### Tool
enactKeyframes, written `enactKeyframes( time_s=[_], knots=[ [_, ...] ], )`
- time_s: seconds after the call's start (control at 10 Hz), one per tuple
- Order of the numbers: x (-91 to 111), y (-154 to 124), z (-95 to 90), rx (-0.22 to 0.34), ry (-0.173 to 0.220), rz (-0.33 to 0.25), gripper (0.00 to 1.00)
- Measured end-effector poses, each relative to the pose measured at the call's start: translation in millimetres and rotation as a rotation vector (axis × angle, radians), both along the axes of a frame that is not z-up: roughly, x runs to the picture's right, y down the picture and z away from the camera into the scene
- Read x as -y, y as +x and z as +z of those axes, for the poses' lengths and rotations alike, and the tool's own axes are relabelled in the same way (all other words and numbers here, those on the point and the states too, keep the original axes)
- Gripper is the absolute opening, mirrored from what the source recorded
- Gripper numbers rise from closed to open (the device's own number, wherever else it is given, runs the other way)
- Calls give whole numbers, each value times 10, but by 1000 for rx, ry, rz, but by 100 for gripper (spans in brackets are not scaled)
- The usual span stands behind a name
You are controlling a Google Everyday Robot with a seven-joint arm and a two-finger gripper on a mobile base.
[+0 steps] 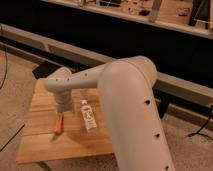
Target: Place the pepper in the ceramic cup
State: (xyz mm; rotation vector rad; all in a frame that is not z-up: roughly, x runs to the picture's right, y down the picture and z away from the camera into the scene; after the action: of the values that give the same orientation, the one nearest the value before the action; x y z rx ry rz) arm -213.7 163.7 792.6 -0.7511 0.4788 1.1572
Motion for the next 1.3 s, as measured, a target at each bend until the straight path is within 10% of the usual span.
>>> enactKeyframes(
  time_s=[0.5, 1.3],
  knots=[
    [-207, -323, 12, 53, 33, -165, 65],
    [-582, -728, 309, 45, 5, -101, 65]
  ],
)
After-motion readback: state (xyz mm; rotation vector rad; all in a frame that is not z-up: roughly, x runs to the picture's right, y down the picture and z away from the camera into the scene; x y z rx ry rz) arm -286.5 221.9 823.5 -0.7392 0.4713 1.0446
